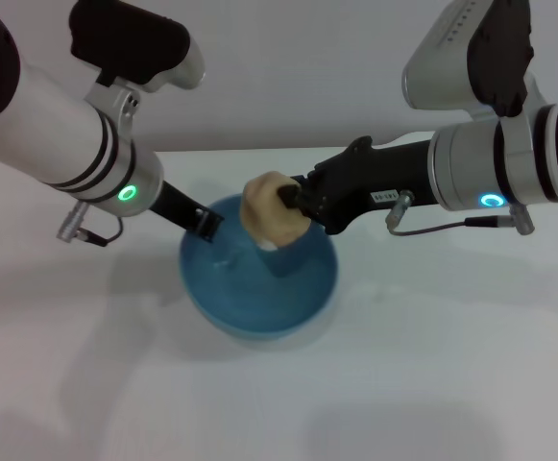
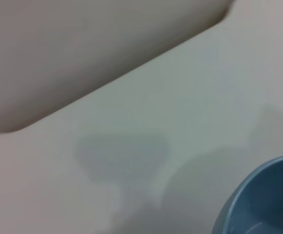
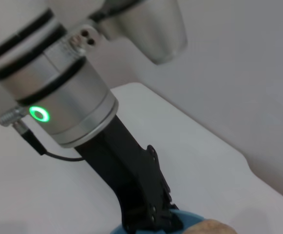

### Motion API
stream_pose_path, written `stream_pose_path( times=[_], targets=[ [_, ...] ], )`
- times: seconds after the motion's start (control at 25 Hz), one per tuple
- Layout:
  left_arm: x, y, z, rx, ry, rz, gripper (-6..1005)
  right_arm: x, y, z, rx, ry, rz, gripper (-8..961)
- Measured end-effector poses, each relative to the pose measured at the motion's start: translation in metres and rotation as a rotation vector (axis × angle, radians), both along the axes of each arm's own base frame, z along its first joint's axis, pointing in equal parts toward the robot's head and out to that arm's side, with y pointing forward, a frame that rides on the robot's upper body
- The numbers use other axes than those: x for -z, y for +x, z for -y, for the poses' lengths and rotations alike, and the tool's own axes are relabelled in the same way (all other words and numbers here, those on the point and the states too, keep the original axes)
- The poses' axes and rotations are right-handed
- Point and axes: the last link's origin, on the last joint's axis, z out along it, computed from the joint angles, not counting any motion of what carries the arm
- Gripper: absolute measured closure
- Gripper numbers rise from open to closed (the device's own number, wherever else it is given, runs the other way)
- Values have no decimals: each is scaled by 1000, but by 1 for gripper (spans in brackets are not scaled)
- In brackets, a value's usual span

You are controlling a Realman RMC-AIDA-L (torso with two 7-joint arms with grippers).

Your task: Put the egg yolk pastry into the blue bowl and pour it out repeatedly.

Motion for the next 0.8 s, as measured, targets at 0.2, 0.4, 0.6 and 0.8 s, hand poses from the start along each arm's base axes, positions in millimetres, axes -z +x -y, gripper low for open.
stream_pose_path(
  times=[0.2, 0.4, 0.6, 0.8],
  targets=[
    [4, 10, 2, 29, -28, 27, 989, 3, 5, 1, 24, -19, 6, 881],
    [5, 15, 0, 45, -27, 30, 989, 2, 7, 5, 29, -40, 10, 670],
    [7, 18, -2, 68, -12, 36, 989, -21, 16, -2, 80, 30, -31, 559],
    [11, 29, 1, 123, -19, 28, 990, -75, 60, -18, 273, 208, -132, 477]
  ],
)
